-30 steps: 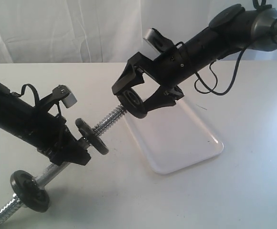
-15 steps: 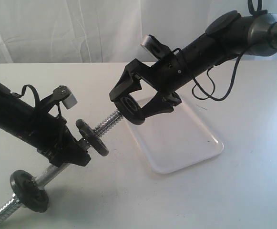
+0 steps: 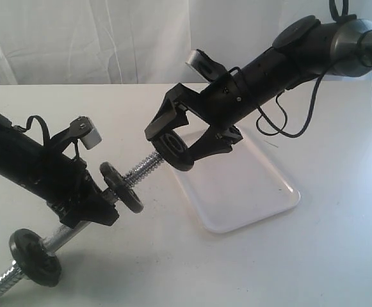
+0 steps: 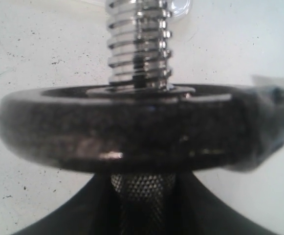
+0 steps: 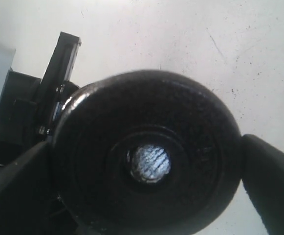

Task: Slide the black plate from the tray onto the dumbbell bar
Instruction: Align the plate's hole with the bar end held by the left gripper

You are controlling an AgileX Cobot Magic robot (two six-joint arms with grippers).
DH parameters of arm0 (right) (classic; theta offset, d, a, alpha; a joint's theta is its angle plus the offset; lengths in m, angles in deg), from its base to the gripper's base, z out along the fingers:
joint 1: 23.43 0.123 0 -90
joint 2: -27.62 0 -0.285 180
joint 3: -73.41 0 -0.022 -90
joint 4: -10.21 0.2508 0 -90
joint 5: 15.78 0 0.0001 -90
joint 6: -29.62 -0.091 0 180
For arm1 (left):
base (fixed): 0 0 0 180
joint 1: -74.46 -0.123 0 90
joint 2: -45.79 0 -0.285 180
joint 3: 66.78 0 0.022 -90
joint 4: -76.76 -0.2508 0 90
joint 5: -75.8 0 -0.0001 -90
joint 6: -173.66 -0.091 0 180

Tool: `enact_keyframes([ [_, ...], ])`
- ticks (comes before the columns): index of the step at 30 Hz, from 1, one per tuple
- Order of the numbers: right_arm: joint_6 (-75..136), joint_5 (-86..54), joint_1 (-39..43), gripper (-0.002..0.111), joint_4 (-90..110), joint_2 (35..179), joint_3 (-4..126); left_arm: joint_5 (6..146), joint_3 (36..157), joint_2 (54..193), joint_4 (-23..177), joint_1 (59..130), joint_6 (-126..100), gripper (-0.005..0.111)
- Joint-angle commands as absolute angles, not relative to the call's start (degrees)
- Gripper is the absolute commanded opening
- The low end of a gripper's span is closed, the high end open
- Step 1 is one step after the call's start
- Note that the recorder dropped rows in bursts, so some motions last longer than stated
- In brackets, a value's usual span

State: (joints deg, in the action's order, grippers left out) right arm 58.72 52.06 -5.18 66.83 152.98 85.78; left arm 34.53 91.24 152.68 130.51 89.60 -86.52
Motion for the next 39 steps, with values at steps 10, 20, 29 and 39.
enact_keyframes([
  [10,61.48,54.18,-4.03,0.000,71.22,151.99,85.77,22.14,92.69,149.52,143.51,89.92,-97.64,0.000],
  [20,63.44,54.18,-4.03,0.000,72.70,151.99,85.77,18.46,92.69,149.52,147.23,89.92,-104.22,0.000],
  [29,64.18,54.18,-3.51,0.000,74.69,151.99,85.77,20.17,92.81,149.52,147.82,89.92,-104.65,0.000],
  [39,65.69,54.18,-2.80,0.000,78.96,151.99,85.77,21.30,92.81,147.27,151.82,89.92,-109.64,0.000],
])
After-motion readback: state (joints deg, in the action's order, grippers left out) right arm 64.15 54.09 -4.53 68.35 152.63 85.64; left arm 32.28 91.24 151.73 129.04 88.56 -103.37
